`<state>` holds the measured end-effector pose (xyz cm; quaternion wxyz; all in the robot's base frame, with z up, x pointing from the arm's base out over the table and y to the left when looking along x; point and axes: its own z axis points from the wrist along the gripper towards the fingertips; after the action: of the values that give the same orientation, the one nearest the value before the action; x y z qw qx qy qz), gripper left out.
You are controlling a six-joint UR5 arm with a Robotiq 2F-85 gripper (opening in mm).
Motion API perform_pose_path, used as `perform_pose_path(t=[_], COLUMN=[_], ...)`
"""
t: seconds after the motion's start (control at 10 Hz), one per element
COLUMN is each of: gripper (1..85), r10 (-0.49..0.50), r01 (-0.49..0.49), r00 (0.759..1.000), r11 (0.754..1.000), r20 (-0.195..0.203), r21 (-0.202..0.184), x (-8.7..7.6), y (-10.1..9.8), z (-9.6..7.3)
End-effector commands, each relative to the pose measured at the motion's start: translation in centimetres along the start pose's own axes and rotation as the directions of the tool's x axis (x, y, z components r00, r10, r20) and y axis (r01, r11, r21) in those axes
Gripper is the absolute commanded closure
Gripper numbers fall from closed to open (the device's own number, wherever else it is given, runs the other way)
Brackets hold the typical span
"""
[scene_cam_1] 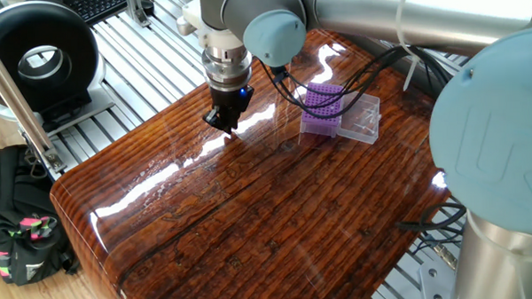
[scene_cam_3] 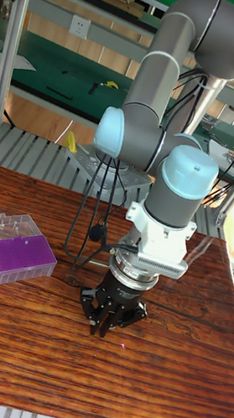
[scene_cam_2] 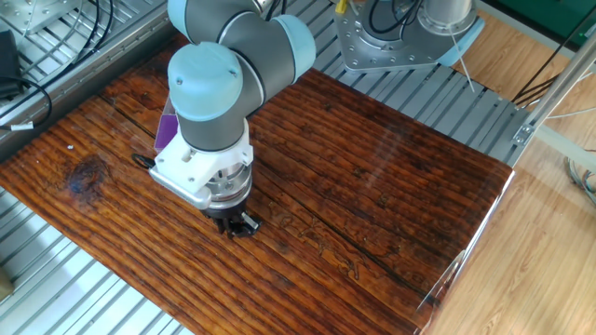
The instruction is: Insert a small pipette tip into the holder for small pipette tips
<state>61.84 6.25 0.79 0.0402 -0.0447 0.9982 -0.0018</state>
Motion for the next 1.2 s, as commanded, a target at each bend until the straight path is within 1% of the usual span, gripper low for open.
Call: perform_pose_path(t=[0.0,0.1,0.5,0.7,0.9,1.1], gripper=[64.0,65.3,65.7,65.7,65.7,65.7], r10=[0.029,0.025,0.025,0.028,0.029,0.030], r01=[-0.029,-0.025,-0.025,-0.028,-0.029,-0.030], r00=[1.000,1.000,1.000,0.999,0.999,0.999], r11=[1.000,1.000,1.000,1.000,1.000,1.000], r20=[-0.001,-0.005,-0.009,-0.027,-0.031,-0.031], r21=[-0.007,0.003,-0.003,-0.013,-0.003,-0.006], x=[-0.26,-0.28,-0.20,0.28,0.44,0.47], y=[-0.20,-0.57,-0.45,-0.18,-0.56,-0.48], z=[-0.11,-0.30,-0.24,-0.13,0.13,0.19])
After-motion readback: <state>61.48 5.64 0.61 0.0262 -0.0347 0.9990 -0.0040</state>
